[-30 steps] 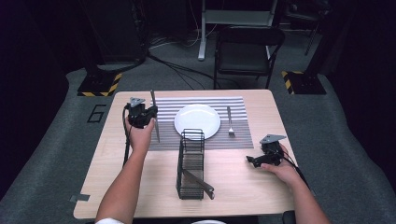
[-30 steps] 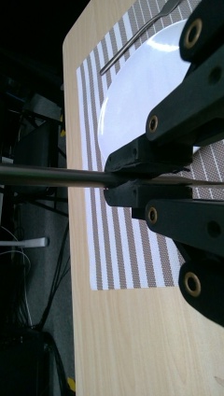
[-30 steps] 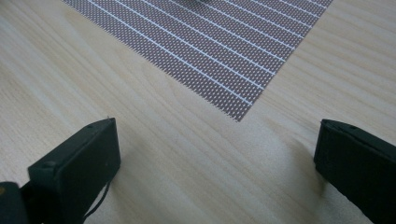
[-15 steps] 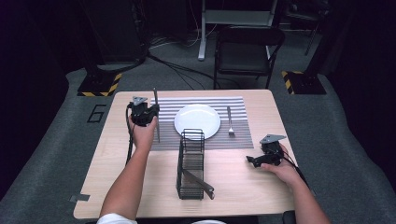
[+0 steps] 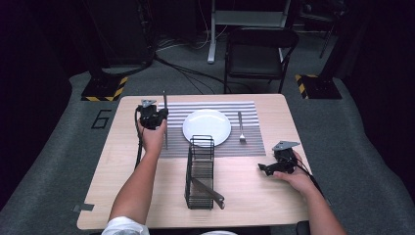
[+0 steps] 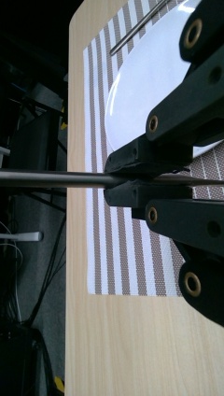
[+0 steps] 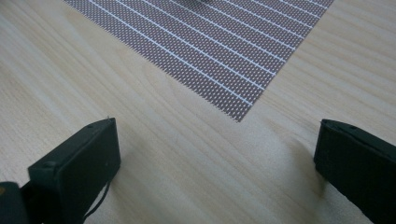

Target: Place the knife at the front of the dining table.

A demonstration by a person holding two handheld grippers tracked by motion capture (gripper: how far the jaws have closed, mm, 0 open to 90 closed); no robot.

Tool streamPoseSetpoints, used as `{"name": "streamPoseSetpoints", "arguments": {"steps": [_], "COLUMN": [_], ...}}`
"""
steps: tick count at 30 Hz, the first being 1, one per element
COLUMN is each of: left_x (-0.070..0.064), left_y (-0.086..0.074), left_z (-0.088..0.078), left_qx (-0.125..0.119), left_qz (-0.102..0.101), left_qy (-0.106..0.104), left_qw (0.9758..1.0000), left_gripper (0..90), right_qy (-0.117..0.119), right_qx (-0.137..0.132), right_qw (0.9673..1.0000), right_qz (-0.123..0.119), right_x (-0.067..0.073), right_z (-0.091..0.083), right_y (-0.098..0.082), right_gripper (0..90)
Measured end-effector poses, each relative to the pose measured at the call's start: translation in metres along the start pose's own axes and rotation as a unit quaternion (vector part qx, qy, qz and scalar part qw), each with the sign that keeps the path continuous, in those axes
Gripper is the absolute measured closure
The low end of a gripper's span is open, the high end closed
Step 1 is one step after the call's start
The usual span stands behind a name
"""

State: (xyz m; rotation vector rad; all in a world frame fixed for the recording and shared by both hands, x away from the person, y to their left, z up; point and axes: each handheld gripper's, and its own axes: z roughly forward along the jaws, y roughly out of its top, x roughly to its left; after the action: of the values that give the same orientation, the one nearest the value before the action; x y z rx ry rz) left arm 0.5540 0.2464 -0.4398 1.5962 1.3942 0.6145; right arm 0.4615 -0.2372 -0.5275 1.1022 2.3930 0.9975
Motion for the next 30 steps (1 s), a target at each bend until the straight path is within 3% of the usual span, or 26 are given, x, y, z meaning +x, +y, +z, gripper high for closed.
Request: {"name": "streamPoseSetpoints", "arguments": {"steps": [10,24,30], "left_x": [0.003,-0.01,-0.008], "left_y": [-0.002,-0.007,-0.011], "left_z": [0.019,0.037,0.044], "left_qx": [0.004,0.018,0.027], "left_qz": [-0.026,-0.001,-0.009], "left_qy": [0.018,0.063,0.071], "left_qw": [0.9995,0.9978,0.9971], "left_gripper": [83.3,83.2,83.3], "right_qy": [0.001,0.002,0.002], "right_qx": [0.0,0.0,0.0], "right_qw": [1.0,1.0,1.0], "right_qz": [0.001,0.001,0.001], "right_x": [0.0,0.0,0.0], "right_z": [0.0,0.0,0.0], "right_y": [0.0,0.0,0.0], "right_gripper": [0.0,0.0,0.0]}}
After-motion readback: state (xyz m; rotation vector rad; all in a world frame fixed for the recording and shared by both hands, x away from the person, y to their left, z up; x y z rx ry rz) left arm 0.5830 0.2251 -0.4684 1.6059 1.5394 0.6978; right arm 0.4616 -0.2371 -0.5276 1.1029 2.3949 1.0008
